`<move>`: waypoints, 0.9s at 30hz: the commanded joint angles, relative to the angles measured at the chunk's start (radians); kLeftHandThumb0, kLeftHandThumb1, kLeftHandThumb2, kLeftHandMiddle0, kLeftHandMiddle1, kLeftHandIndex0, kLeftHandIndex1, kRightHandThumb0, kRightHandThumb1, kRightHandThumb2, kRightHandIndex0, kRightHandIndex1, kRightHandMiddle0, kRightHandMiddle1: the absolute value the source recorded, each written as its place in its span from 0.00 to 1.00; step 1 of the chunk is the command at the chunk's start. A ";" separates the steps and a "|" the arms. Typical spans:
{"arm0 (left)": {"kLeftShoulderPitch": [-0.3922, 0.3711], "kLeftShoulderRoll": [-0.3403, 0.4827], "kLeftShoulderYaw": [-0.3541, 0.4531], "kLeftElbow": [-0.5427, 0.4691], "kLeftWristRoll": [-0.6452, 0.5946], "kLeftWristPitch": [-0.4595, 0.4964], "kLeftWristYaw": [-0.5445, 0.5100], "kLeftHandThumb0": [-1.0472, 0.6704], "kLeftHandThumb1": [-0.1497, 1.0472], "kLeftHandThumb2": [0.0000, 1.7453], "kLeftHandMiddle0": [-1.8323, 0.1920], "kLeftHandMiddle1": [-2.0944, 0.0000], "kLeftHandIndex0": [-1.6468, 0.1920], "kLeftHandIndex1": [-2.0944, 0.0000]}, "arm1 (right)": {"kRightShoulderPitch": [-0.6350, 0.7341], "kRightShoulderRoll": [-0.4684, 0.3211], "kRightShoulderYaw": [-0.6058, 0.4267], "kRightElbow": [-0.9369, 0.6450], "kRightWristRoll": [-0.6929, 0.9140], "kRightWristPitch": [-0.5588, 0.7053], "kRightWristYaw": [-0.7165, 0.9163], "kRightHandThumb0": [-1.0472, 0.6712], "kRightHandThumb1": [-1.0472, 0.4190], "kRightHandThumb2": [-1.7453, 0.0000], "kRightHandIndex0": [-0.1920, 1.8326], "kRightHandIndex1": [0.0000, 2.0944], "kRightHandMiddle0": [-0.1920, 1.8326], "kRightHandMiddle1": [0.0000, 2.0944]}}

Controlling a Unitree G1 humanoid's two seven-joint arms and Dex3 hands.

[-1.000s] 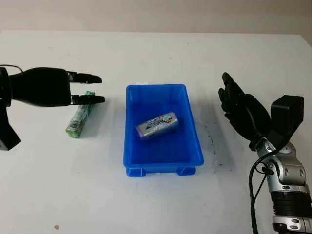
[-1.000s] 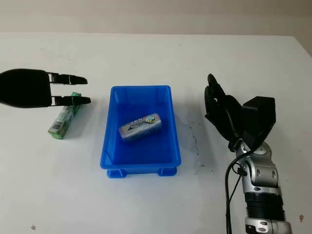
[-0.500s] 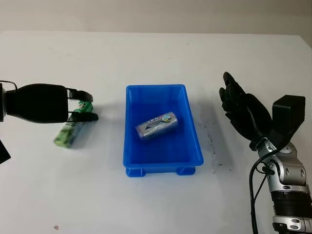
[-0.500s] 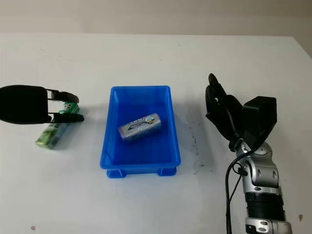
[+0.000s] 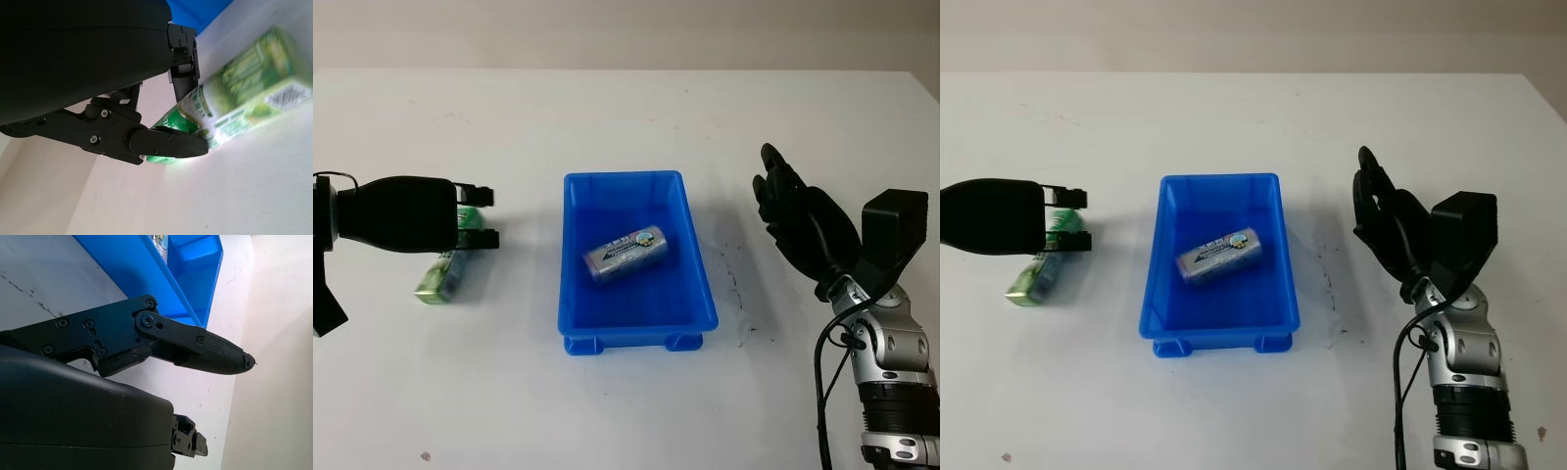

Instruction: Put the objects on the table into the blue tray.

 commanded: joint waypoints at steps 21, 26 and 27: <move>0.104 0.010 0.605 -0.155 -0.626 0.084 -0.528 0.40 1.00 0.16 0.49 0.00 0.70 0.00 | -0.004 -0.005 -0.013 -0.003 0.006 -0.007 -0.004 0.18 0.00 0.59 0.00 0.00 0.00 0.00; 0.099 0.041 0.691 -0.264 -0.631 0.136 -0.526 0.39 1.00 0.16 0.48 0.00 0.68 0.00 | -0.002 0.001 -0.016 -0.008 0.008 0.008 -0.020 0.17 0.00 0.60 0.00 0.00 0.00 0.00; 0.101 0.044 0.712 -0.284 -0.638 0.139 -0.521 0.37 1.00 0.18 0.45 0.00 0.65 0.00 | -0.002 0.002 -0.015 -0.009 0.008 0.008 -0.022 0.17 0.00 0.60 0.00 0.00 0.00 0.00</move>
